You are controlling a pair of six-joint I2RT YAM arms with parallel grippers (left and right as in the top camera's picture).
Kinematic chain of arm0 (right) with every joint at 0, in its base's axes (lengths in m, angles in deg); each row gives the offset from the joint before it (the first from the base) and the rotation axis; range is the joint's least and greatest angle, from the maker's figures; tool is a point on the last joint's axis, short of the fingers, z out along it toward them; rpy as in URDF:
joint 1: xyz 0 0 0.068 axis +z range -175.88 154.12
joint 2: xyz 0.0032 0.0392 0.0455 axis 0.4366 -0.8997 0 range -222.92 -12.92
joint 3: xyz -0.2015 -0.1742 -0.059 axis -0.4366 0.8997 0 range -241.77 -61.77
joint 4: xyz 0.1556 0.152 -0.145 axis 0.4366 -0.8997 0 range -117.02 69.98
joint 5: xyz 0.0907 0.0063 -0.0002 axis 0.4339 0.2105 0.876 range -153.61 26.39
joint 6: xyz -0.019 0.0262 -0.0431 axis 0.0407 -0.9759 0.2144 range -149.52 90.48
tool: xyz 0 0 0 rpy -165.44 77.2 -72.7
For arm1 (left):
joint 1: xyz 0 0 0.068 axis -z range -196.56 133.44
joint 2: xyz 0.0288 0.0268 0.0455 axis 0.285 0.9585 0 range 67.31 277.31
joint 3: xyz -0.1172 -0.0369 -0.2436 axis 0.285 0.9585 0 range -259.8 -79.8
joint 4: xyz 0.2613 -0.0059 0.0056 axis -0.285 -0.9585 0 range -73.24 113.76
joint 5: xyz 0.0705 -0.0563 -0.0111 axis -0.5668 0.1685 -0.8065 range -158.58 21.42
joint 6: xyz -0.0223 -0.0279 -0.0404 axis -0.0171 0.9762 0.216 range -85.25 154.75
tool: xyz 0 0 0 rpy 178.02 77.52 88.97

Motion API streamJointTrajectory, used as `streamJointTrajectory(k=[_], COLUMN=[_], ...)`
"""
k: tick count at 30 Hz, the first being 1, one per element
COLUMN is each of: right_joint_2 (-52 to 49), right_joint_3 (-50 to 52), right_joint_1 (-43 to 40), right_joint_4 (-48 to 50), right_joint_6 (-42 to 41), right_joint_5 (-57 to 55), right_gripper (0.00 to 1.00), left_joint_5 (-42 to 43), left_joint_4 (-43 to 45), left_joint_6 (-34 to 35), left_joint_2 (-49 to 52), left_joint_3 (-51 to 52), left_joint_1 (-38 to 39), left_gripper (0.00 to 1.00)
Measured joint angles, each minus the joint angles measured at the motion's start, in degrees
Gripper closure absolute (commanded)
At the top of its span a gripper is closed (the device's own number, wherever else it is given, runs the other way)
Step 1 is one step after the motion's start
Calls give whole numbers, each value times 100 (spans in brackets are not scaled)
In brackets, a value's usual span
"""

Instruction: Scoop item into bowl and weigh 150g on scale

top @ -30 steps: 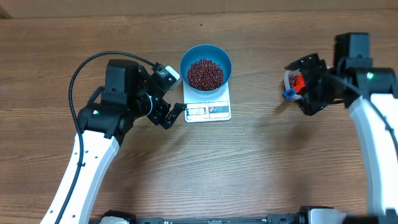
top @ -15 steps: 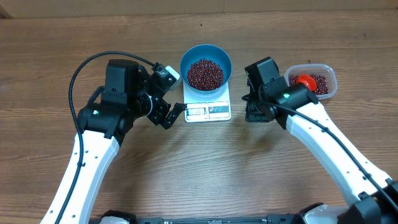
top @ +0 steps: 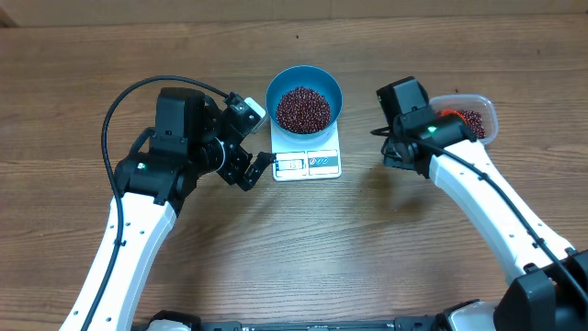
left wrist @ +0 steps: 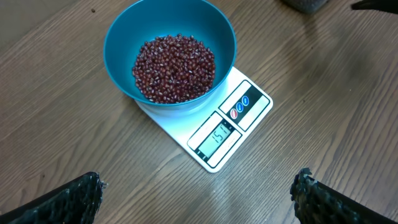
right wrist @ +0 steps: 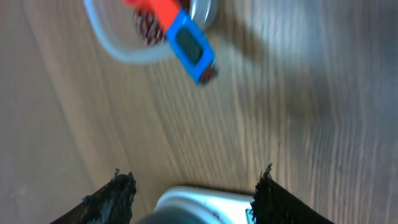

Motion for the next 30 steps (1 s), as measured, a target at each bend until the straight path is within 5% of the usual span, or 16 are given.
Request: streamJointTrajectory(k=[12, 30], right_joint_2=[-4, -22], right_joint_3=[308, 1187], right_joint_1=[-310, -804], right_joint_4=[-98, 1567], right_joint_6=[-2, 413], right_joint_5=[-31, -68], right_gripper=[37, 42], left_joint_5=[0, 0], left_joint_4=[2, 0], left_joint_6=[0, 0], left_joint_2=[0, 0], left_joint_3=[0, 0], left_joint_1=[0, 0], left_gripper=[0, 0])
